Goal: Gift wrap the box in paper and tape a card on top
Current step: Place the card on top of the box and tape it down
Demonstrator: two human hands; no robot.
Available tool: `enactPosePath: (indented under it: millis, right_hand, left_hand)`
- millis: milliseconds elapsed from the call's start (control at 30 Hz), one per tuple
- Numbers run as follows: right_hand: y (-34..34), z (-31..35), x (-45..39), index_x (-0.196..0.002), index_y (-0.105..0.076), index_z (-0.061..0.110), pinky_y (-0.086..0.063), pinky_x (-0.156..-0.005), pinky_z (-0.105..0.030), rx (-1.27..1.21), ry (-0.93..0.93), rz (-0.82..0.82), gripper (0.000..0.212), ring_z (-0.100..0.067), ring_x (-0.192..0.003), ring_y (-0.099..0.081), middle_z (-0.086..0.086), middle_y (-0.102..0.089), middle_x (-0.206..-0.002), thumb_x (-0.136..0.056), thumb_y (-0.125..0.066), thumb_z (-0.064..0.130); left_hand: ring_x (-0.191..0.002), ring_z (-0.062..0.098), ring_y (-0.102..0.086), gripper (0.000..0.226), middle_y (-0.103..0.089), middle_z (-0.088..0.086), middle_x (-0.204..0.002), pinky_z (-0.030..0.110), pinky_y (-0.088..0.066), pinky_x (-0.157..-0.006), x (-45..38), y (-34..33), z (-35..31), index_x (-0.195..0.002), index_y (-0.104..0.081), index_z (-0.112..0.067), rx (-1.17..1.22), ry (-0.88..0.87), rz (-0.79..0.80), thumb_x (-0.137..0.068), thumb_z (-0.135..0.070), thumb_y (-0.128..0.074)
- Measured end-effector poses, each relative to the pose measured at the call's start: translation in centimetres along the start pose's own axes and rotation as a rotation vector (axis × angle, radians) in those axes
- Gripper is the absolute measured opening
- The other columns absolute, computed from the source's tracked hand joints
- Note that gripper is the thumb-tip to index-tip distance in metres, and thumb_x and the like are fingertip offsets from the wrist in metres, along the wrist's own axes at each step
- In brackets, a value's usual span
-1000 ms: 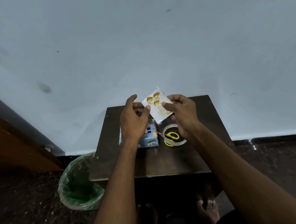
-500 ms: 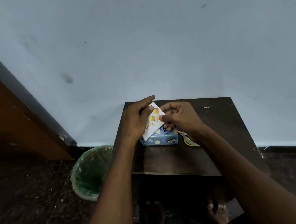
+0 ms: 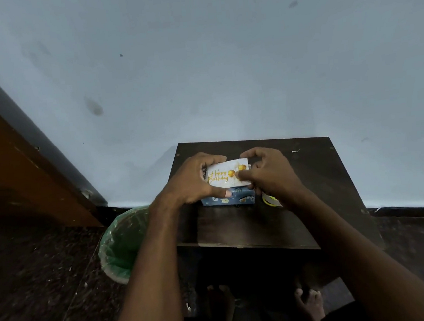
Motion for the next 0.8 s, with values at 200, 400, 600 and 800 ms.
enactPosePath:
  millis: [200,400,600,800]
  right_hand:
    - [-0.6,-0.1,-0.7,-0.109,-0.073,0.025,-0.058,-0.085,-0.038,0.288,0.083,0.017,0.035,-0.011,-0.094,-0.068,0.011,-0.073,-0.105,-0.078,-0.088,0.034]
    - [2.7,-1.4,-1.4,-0.085,-0.078,0.022,-0.059,-0.079,-0.036,0.257,0.009,-0.151,0.006,-0.010,-0.082,-0.070,0.013,-0.074,-0.082,-0.088,-0.072,0.023]
    - [4.1,-3.5,-1.2,-0.070,-0.074,0.025,-0.049,-0.067,-0.027,0.544,-0.068,-0.025,0.013,-0.010,-0.081,-0.068,0.013,-0.072,-0.073,-0.075,-0.084,0.032]
    - [3.2,-4.2,-0.2,-0.077,-0.068,0.024,-0.058,-0.077,-0.035,0.675,-0.055,0.070,0.018,-0.019,-0.089,-0.066,0.009,-0.071,-0.091,-0.069,-0.081,0.034]
  left_hand:
    - [-0.121,0.007,-0.060,0.094,-0.060,-0.015,-0.130,0.034,-0.055,-0.103,0.0,0.2,0.8,-0.139,-0.069,-0.029,-0.022,0.034,0.031,-0.053,-0.038,-0.106]
    - [-0.135,0.011,-0.049,0.103,-0.056,-0.017,-0.143,0.044,-0.041,-0.116,-0.2,-0.1,-1.0,-0.143,-0.062,-0.043,-0.171,0.037,-0.024,-0.049,-0.079,-0.085]
    - [-0.130,0.011,-0.056,0.032,-0.070,-0.017,-0.129,0.051,-0.035,-0.117,-1.1,-1.6,-4.7,-0.121,-0.077,-0.035,-0.208,-0.140,-0.235,-0.092,-0.049,-0.078]
    - [-0.114,0.009,-0.065,0.018,-0.076,-0.017,-0.111,0.048,-0.056,-0.101,-1.8,-3.1,-5.3,-0.109,-0.082,-0.030,-0.114,-0.205,-0.295,-0.093,-0.031,-0.074]
Point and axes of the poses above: each hand's wrist, its own x-axis away from the middle knuckle, its own y-axis out of the back of the hand, z = x × y, the point moved 6 cm from there along -x, towards the middle knuckle
